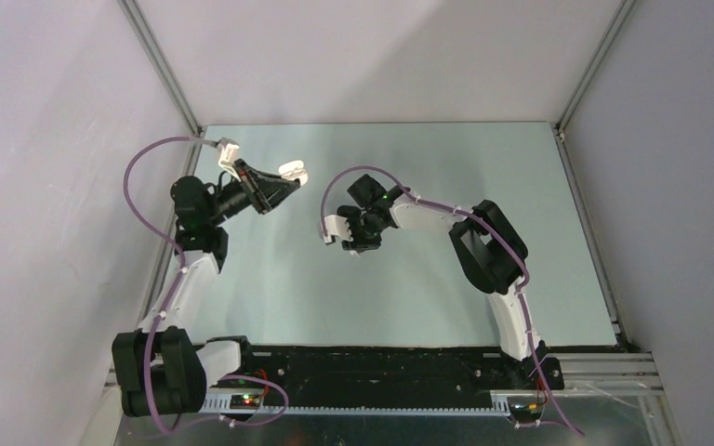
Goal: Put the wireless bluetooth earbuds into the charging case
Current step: Pick up the right earbud from the center of the board.
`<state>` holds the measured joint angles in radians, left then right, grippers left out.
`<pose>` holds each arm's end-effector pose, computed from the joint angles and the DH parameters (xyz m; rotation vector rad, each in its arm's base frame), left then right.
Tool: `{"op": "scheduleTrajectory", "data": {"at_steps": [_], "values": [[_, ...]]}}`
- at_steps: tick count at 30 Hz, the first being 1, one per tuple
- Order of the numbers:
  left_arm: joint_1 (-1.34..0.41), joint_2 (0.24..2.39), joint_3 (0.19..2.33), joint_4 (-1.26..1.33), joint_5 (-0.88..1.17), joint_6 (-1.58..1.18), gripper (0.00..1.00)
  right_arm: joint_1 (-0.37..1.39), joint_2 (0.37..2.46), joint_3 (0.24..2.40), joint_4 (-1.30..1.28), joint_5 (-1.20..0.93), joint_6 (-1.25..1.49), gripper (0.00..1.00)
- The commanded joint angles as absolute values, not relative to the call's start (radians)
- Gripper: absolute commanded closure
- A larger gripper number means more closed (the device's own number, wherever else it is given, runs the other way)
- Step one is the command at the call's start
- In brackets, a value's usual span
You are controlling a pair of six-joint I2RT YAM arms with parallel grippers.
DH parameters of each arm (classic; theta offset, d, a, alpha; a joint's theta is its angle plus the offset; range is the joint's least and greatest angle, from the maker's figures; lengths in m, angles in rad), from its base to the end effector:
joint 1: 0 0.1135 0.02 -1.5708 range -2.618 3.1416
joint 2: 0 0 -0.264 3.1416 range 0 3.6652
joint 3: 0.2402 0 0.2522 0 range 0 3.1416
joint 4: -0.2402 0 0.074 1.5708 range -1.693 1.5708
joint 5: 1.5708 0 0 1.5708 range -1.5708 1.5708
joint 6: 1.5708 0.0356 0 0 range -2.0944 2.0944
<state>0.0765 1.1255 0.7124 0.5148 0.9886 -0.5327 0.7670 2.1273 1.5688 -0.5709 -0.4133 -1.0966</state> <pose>0.2494 -0.0107 0.3179 0.3739 1.5726 -1.0763 0.3101 0.3188 0.1624 -2.1665 1.4569 0.4433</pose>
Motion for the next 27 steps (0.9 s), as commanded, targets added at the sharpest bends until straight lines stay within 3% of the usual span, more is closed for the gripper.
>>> {"op": "scheduleTrajectory", "data": {"at_steps": [1,12,27], "values": [[0.086,1.112,0.704,0.586,0.980,-0.557,1.00,0.769,2.093,1.585,-0.671,-0.453,-1.096,0.69],[0.089,1.106,0.693,0.588,0.980,-0.558,1.00,0.746,2.134,1.741,-0.827,-0.577,-1.062,0.60],[0.096,1.103,0.697,0.571,0.976,-0.555,1.00,0.727,2.233,1.848,-0.853,-0.632,-0.982,0.59]]}}
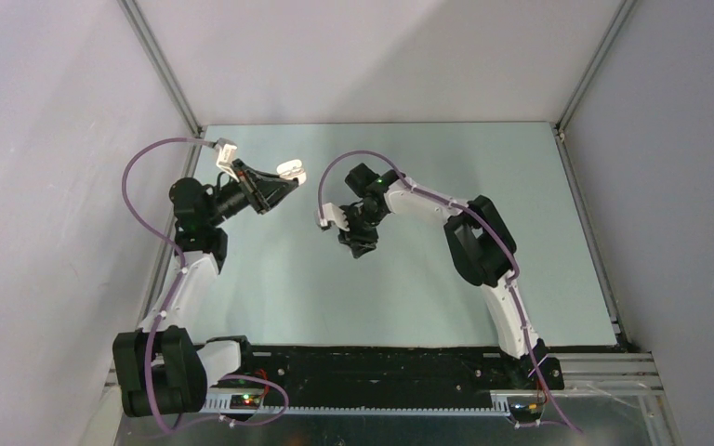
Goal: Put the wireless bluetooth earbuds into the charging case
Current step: Pick up the right earbud from the center of the board.
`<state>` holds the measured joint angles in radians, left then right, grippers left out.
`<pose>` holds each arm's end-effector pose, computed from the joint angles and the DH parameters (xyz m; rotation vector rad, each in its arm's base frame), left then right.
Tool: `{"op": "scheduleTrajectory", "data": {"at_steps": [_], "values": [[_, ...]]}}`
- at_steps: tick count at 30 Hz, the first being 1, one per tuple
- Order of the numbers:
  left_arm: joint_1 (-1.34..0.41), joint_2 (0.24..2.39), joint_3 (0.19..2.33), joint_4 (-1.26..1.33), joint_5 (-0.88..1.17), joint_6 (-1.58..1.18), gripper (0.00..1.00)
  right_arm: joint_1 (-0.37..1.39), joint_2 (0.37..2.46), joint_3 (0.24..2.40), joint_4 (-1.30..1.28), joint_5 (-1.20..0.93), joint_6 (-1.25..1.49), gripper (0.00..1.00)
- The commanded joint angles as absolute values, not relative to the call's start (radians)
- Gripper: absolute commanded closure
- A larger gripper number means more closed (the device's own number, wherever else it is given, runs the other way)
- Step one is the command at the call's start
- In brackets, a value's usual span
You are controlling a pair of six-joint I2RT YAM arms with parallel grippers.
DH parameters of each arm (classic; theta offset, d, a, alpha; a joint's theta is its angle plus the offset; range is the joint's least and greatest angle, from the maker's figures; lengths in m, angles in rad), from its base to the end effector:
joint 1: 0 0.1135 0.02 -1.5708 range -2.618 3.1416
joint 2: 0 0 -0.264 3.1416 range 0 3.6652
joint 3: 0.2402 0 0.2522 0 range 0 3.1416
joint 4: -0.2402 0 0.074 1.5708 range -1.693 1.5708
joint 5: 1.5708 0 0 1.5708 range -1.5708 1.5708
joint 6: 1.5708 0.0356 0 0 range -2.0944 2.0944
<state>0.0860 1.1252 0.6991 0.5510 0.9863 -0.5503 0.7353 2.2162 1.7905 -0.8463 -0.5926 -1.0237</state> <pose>0.2486 -0.0084 0.3168 0.3634 1.5594 -1.0718 0.3257 0.3214 0.1789 -2.1345 1.6072 0.7486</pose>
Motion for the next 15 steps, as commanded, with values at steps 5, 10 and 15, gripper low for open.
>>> {"op": "scheduleTrajectory", "data": {"at_steps": [5,10,15], "values": [[0.098,1.115,0.705,0.571,0.979,-0.557,1.00,0.724,2.251,1.859,-0.834,-0.641,-0.946,0.59],[0.101,1.123,0.708,0.571,0.988,-0.558,1.00,0.724,2.263,1.861,-0.824,-0.639,-0.935,0.60],[0.103,1.125,0.709,0.569,0.988,-0.558,1.00,0.721,2.279,1.868,-0.820,-0.639,-0.927,0.60]]}}
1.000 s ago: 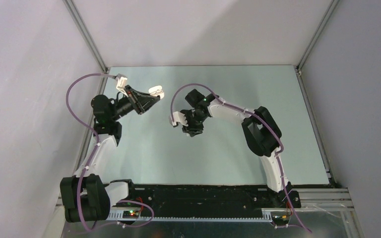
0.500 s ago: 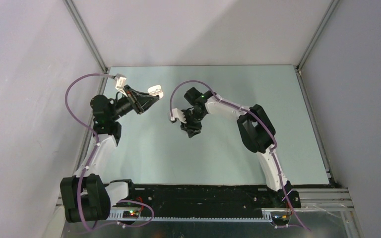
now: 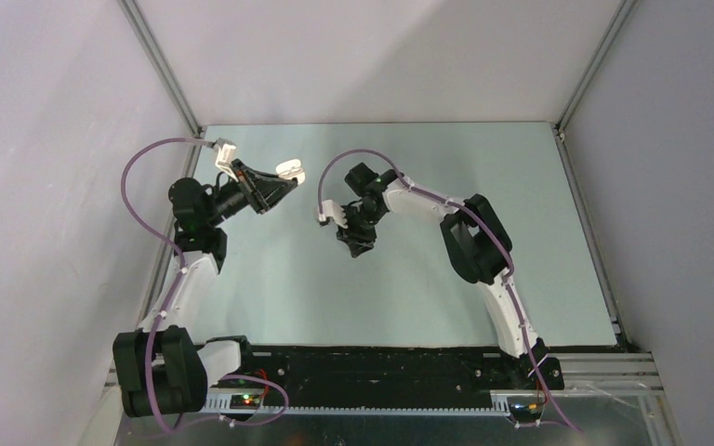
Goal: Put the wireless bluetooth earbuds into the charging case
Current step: Pick up the right earbud from the center of the board.
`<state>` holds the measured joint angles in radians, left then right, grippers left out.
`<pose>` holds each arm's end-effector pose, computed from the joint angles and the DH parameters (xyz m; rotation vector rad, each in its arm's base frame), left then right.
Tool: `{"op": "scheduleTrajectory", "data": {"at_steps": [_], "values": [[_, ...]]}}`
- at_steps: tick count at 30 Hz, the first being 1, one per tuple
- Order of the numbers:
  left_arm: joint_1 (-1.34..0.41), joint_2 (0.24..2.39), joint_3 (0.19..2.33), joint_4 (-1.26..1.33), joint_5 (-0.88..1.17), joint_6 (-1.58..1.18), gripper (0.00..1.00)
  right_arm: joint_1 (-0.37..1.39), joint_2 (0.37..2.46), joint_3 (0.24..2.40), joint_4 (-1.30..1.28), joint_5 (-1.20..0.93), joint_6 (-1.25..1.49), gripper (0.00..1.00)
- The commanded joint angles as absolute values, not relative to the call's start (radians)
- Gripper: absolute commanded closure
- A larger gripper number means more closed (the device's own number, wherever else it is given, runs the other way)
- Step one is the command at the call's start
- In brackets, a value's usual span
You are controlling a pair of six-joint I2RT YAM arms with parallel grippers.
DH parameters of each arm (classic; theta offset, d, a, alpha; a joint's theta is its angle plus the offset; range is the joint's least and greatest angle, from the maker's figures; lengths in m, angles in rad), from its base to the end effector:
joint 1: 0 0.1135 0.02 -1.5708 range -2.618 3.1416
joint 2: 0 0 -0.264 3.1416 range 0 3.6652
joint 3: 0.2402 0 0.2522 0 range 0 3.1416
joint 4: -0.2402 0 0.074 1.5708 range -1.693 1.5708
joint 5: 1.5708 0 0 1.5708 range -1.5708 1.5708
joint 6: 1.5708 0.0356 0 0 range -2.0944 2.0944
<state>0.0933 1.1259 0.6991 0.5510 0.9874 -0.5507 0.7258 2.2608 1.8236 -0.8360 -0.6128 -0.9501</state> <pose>0.2488 -0.0066 0.3166 0.3578 1.5604 -1.0675 0.3347 0.3244 0.1692 -2.0719 1.6942 0.7956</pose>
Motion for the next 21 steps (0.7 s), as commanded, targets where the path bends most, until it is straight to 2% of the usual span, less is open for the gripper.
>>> {"op": "scheduleTrajectory", "data": {"at_steps": [1,21], "values": [[0.103,1.126,0.709,0.568,0.988,-0.558,1.00,0.721,2.281,1.869,-0.820,-0.640,-0.926,0.60],[0.104,1.126,0.707,0.555,0.994,-0.555,1.00,0.715,2.325,1.905,-0.849,-0.634,-0.926,0.68]]}}
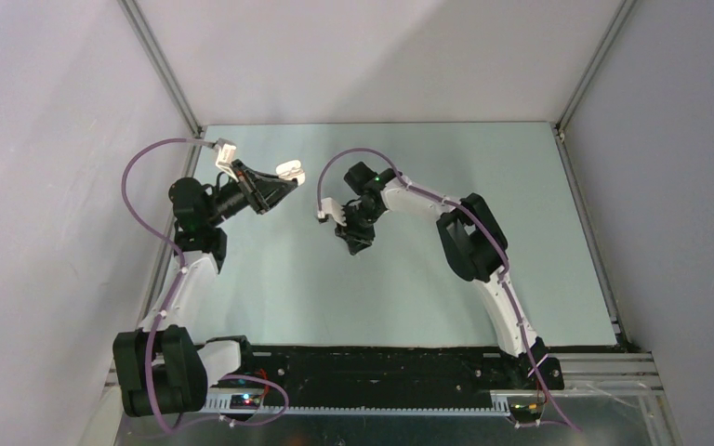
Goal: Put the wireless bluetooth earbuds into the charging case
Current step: Pick up the right earbud from the center of the board.
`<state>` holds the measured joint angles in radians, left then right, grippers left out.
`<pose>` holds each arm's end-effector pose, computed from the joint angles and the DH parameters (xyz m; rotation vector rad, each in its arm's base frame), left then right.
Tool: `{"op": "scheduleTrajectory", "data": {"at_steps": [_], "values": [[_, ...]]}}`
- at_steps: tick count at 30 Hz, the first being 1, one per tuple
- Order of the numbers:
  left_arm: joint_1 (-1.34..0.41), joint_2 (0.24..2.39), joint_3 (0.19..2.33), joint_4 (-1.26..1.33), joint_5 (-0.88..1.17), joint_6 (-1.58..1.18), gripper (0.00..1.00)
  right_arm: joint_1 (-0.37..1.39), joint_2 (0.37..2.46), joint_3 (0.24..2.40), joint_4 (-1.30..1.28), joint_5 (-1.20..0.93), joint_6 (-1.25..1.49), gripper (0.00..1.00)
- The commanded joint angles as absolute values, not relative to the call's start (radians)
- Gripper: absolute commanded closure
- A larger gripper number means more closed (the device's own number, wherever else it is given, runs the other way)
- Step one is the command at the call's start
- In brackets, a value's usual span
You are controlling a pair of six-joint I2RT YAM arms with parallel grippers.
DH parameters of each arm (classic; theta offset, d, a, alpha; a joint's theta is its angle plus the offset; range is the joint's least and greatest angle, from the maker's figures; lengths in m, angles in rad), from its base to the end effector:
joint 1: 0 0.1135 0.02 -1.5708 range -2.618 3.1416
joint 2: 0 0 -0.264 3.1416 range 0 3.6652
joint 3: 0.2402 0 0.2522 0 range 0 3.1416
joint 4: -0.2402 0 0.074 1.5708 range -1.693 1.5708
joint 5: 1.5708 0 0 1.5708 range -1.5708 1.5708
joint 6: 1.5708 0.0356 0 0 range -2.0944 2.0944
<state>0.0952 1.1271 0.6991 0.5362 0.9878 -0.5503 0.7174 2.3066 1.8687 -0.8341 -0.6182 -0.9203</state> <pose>0.2492 -0.0061 0.3150 0.3481 1.5736 -1.0723 0.3442 0.3277 0.1612 -2.0410 1.7328 0.8088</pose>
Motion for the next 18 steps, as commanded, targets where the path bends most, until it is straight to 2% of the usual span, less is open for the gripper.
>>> {"op": "scheduleTrajectory", "data": {"at_steps": [1,4,10,13,18], "values": [[0.103,1.126,0.706,0.555,0.993,-0.555,1.00,0.715,2.325,1.903,-0.852,-0.632,-0.931,0.68],[0.104,1.127,0.704,0.555,0.994,-0.555,1.00,0.715,2.329,1.904,-0.857,-0.625,-0.933,0.70],[0.104,1.133,0.708,0.555,0.994,-0.555,1.00,0.716,2.331,1.916,-0.867,-0.630,-0.932,0.79],[0.104,1.134,0.707,0.555,0.996,-0.549,1.00,0.708,2.324,1.942,-0.900,-0.629,-0.928,0.89],[0.104,1.154,0.703,0.589,1.002,-0.558,1.00,0.689,2.208,1.913,-0.896,-0.585,-0.911,0.99]]}}
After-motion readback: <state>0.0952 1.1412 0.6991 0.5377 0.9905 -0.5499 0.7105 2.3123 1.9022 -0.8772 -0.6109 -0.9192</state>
